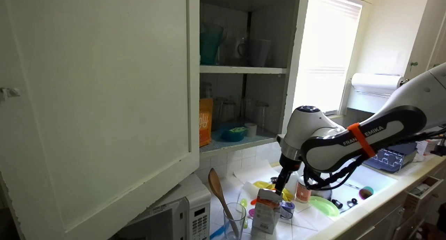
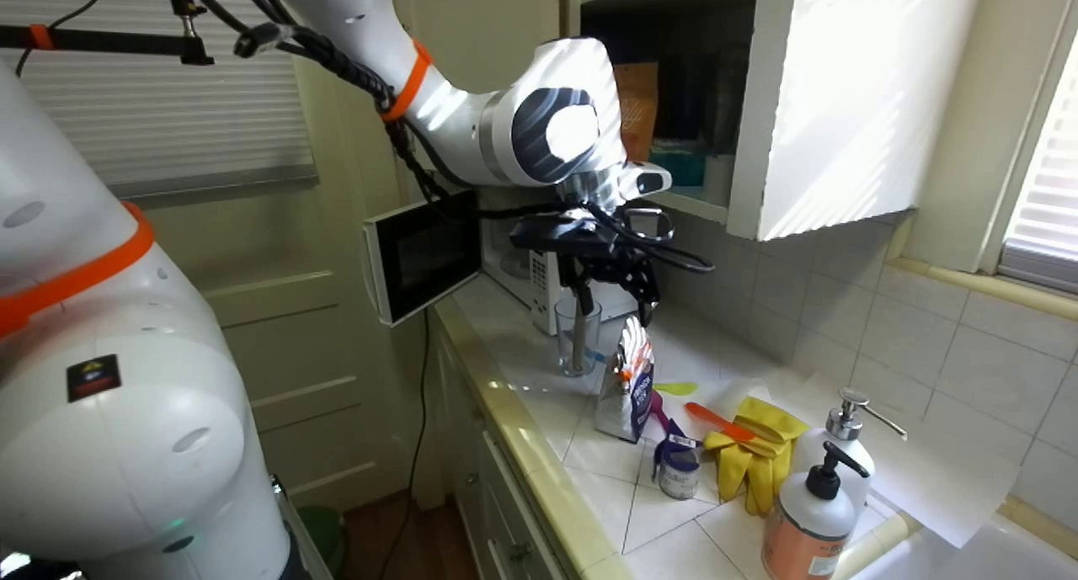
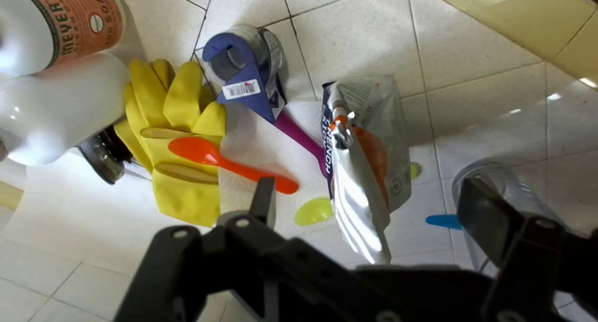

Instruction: Put the white packet on the top shelf of the open upper cabinet.

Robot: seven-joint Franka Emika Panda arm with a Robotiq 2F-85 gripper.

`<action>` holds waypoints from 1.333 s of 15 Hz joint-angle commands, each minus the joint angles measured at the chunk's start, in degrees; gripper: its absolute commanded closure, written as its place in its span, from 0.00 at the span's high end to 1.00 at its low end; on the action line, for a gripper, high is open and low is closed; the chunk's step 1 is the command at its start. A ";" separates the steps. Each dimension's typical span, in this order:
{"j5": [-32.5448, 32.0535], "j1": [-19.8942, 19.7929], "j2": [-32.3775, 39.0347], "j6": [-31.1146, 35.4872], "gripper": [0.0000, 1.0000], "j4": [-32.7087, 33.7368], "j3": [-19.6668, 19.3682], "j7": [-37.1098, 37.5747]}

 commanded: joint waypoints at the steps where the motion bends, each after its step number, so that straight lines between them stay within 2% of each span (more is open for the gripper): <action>1: 2.54 1.25 3.87 4.31 0.93 0.27 -2.23 -6.08; 3: 3.90 1.60 5.74 5.63 0.80 0.55 -2.83 -8.92; 4: 4.78 1.82 6.56 6.12 0.69 0.66 -3.07 -10.33; 5: 5.26 1.87 7.23 6.44 0.63 0.75 -3.17 -11.38; 6: 5.87 1.94 7.89 6.76 0.50 0.89 -3.29 -12.49; 7: 5.98 1.80 8.55 6.87 0.41 1.09 -3.25 -12.89; 10: 6.35 1.52 9.92 8.55 0.19 1.06 -3.16 -14.27; 11: 6.10 1.37 10.26 9.63 0.21 1.04 -3.12 -14.31; 14: 5.45 1.16 10.97 11.60 0.12 1.09 -2.98 -14.17; 16: 5.48 1.20 10.89 11.31 0.00 1.07 -2.80 -13.71; 20: 6.56 2.34 4.05 2.72 0.01 -1.15 -0.90 -8.68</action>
